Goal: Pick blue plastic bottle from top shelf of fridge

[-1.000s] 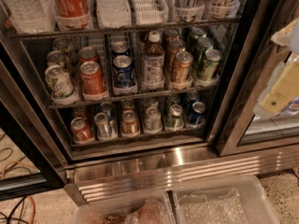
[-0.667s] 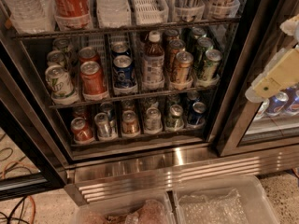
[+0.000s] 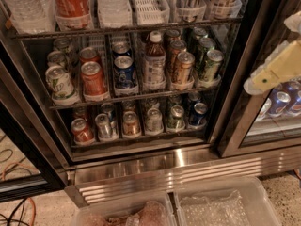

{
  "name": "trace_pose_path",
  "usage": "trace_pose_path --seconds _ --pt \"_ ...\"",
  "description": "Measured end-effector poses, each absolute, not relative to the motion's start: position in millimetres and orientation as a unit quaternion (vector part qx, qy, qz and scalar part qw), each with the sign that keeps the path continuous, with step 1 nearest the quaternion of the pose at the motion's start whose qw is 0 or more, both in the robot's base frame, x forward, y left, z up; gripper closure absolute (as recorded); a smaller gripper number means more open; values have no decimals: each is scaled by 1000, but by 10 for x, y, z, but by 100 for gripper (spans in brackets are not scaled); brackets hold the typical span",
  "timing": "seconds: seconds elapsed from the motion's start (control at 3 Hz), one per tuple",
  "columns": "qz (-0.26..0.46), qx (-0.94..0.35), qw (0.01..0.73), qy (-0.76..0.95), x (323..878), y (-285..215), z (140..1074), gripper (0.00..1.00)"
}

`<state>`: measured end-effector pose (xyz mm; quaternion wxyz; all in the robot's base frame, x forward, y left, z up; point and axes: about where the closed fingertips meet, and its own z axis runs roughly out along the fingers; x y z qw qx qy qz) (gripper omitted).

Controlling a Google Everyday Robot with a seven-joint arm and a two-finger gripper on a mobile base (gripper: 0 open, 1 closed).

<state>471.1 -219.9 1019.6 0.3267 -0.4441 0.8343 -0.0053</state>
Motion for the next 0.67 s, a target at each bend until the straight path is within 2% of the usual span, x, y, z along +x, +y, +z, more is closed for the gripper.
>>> trace_pose_path --seconds 0.67 --pt "27 -343 408 846 5159 -2169 10356 0"
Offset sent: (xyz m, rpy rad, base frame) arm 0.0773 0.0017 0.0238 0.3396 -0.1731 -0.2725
